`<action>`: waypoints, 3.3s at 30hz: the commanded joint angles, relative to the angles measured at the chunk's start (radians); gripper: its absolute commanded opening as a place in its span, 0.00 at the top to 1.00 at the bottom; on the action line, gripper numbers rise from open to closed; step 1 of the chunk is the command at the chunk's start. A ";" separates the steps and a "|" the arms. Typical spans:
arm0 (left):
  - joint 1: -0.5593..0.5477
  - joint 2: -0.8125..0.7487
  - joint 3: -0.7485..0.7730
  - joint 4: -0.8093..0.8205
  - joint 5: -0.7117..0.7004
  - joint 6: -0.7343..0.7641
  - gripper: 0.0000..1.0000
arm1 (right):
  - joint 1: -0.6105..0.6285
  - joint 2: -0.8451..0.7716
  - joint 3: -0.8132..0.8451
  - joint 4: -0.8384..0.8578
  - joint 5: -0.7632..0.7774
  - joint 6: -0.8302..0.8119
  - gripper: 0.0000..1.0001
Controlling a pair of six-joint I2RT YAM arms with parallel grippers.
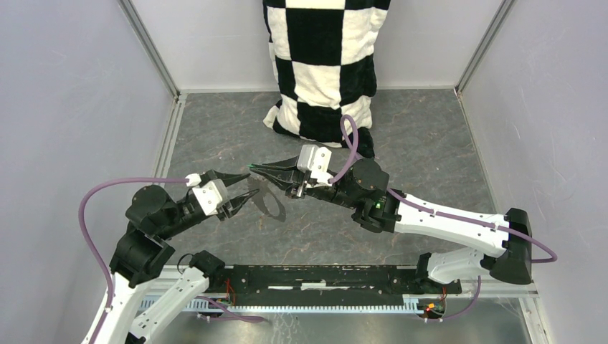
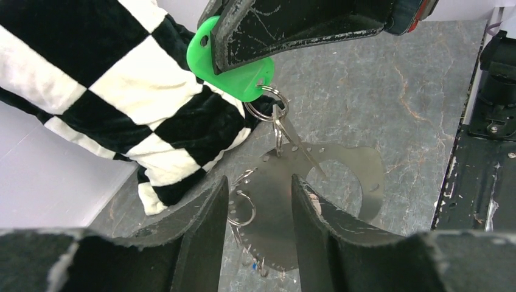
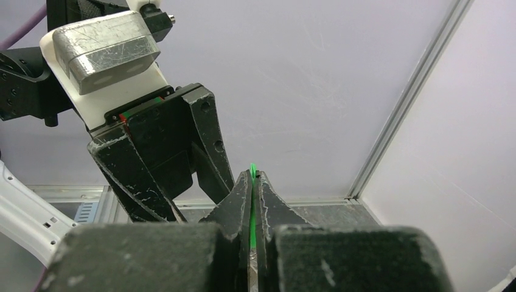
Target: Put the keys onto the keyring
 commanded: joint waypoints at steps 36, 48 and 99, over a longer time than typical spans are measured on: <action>-0.002 0.029 0.044 0.023 0.142 -0.135 0.71 | 0.008 0.003 0.054 0.056 -0.032 0.035 1.00; -0.002 0.005 0.030 -0.076 0.064 0.023 0.75 | 0.007 -0.011 0.043 0.056 -0.027 0.024 1.00; -0.003 0.022 0.033 0.113 0.172 -0.195 0.74 | 0.014 0.034 0.099 0.035 -0.084 0.060 1.00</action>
